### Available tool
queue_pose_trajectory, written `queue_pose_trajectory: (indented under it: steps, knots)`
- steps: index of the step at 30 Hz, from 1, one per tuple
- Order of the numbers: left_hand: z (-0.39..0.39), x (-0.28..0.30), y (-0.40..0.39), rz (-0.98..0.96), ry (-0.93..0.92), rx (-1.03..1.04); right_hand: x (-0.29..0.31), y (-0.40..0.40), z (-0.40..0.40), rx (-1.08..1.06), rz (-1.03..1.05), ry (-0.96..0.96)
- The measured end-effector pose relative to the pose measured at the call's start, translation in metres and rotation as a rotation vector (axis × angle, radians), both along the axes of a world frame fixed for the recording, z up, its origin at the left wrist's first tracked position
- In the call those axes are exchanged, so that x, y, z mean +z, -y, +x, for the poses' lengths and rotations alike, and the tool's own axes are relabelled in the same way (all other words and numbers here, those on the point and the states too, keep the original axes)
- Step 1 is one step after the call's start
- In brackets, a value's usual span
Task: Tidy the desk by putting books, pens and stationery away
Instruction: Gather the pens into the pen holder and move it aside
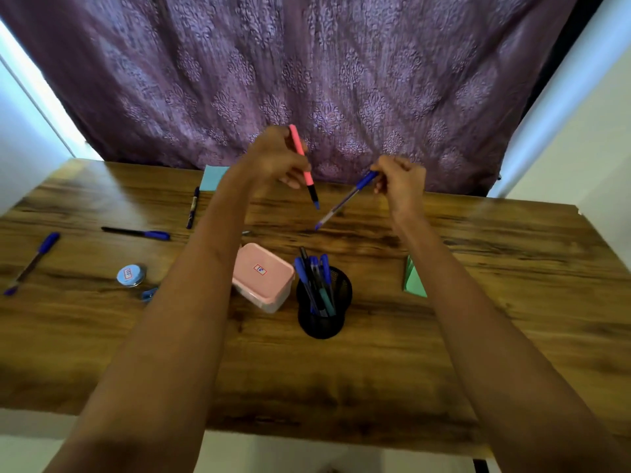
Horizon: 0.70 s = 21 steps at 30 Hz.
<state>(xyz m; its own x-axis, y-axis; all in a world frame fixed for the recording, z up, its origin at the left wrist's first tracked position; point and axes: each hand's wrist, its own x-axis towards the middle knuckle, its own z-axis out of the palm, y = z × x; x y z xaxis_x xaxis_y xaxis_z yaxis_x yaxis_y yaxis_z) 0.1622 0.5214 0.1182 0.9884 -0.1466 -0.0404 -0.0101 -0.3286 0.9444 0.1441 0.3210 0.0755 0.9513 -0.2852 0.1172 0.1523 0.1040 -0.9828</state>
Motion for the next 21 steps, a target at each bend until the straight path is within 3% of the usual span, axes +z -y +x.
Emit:
queue_pose_trajectory:
  steps: [4,6,12,16,18,21]
  knots:
    - [-0.029,0.02,0.003,0.05,-0.091,-0.225,0.017,-0.001,-0.023,0.013,-0.05,0.098]
    - [-0.043,0.018,0.007,0.109,-0.157,-0.304,0.018,-0.002,-0.034,0.055,-0.186,0.085]
    - [-0.068,-0.025,0.017,0.56,-0.21,-0.446,-0.009,-0.015,-0.065,0.383,-0.793,-0.184]
    - [-0.076,-0.031,0.009,0.585,-0.184,-0.472,-0.015,-0.017,-0.078,0.564,-0.988,-0.311]
    - [-0.076,-0.028,0.0,0.513,-0.18,-0.441,-0.016,-0.016,-0.078,0.539,-0.966,-0.312]
    - [-0.067,-0.025,-0.026,0.444,-0.065,-0.247,-0.018,-0.016,-0.068,0.369,-0.714,-0.255]
